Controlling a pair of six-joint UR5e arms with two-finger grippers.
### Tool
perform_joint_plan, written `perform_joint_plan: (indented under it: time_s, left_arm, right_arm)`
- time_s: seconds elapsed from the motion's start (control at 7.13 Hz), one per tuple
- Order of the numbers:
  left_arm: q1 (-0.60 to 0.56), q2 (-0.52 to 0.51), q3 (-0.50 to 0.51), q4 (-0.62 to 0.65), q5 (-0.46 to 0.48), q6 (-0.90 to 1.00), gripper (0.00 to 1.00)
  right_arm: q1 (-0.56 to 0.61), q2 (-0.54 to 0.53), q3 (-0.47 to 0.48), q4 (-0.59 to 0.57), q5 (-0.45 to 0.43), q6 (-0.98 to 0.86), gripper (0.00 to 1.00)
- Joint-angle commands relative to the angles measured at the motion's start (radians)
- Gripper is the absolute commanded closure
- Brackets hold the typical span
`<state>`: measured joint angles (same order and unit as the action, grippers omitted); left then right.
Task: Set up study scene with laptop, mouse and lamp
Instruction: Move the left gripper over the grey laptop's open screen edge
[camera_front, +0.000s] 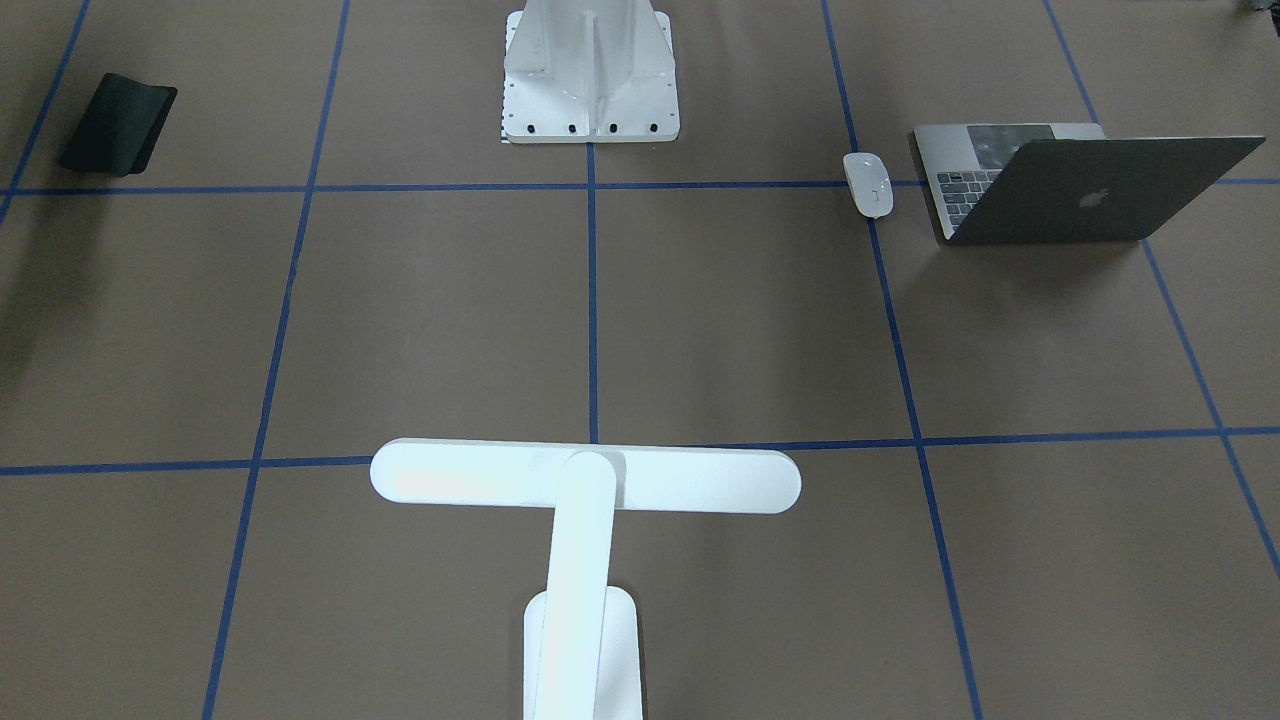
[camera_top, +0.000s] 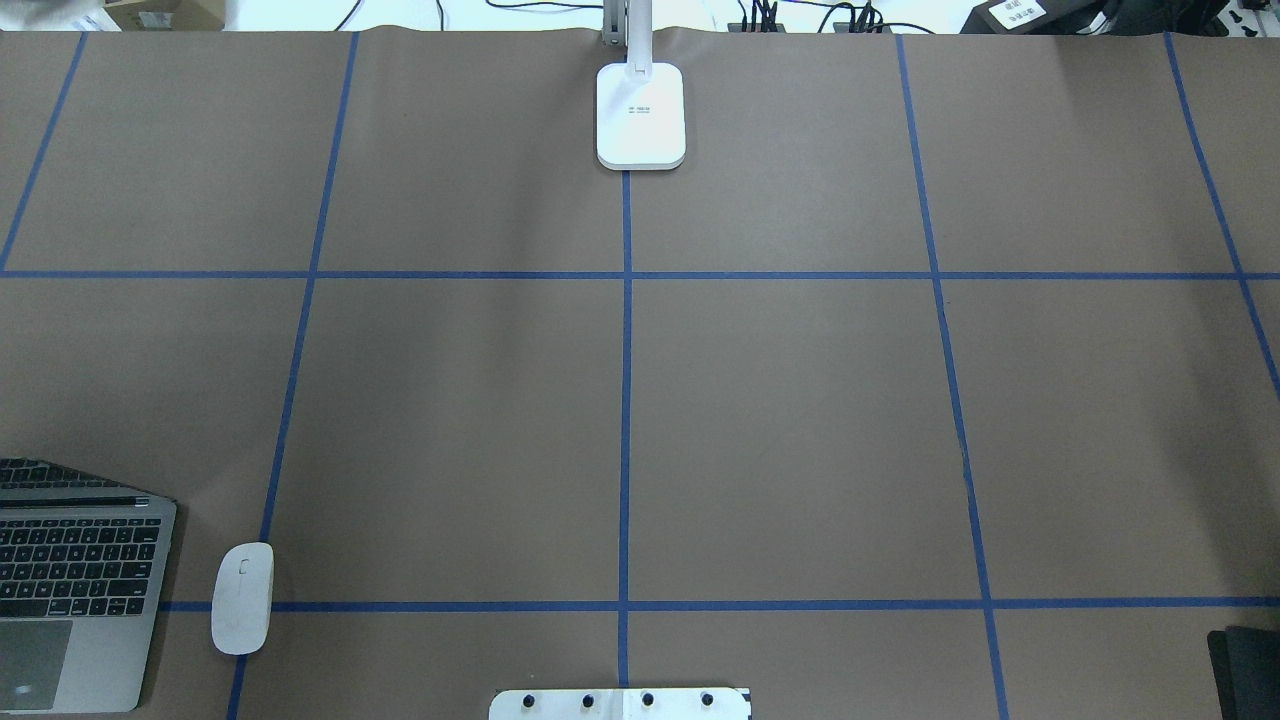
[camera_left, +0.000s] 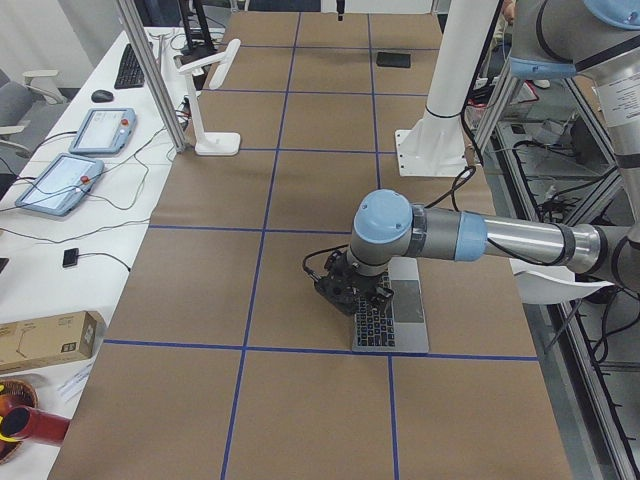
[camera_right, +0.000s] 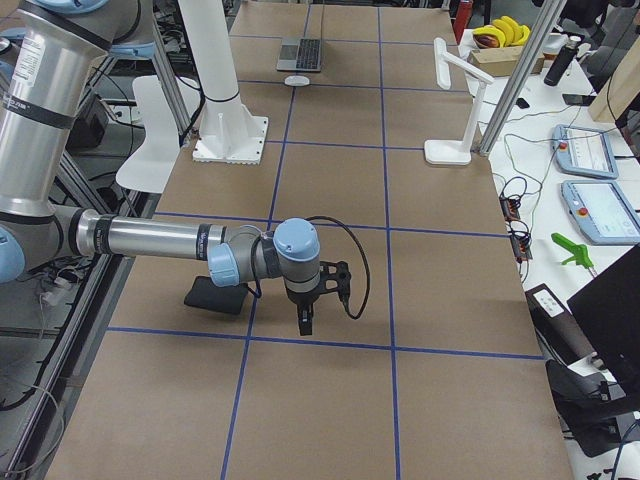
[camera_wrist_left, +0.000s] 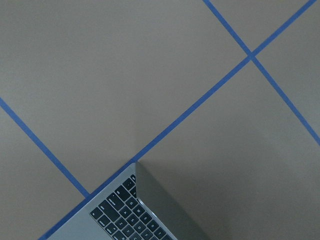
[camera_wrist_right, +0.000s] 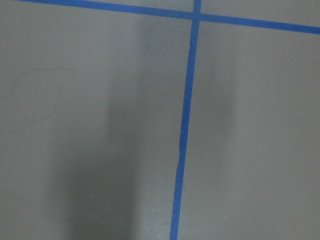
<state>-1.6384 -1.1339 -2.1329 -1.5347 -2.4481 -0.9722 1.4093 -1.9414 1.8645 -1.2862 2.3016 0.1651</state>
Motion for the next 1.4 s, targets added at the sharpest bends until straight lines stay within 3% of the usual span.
perform_joint_plan:
  time_s: [0.0,0.56,1.26]
  left_arm:
    - [0.005,0.010,-0.001,-0.010,-0.006,-0.088,0.00]
    - [0.009,0.008,0.013,-0.007,-0.008,-0.114,0.00]
    - [0.011,0.002,0.013,-0.068,-0.015,-0.293,0.00]
  right_arm:
    - [-0.001,-0.005,-0.001,0.001,0.009,-0.002,0.00]
    - [-0.001,-0.022,-0.001,0.028,0.018,0.002,0.00]
    - [-0.001,-0.024,-0.002,0.028,0.042,0.002,0.00]
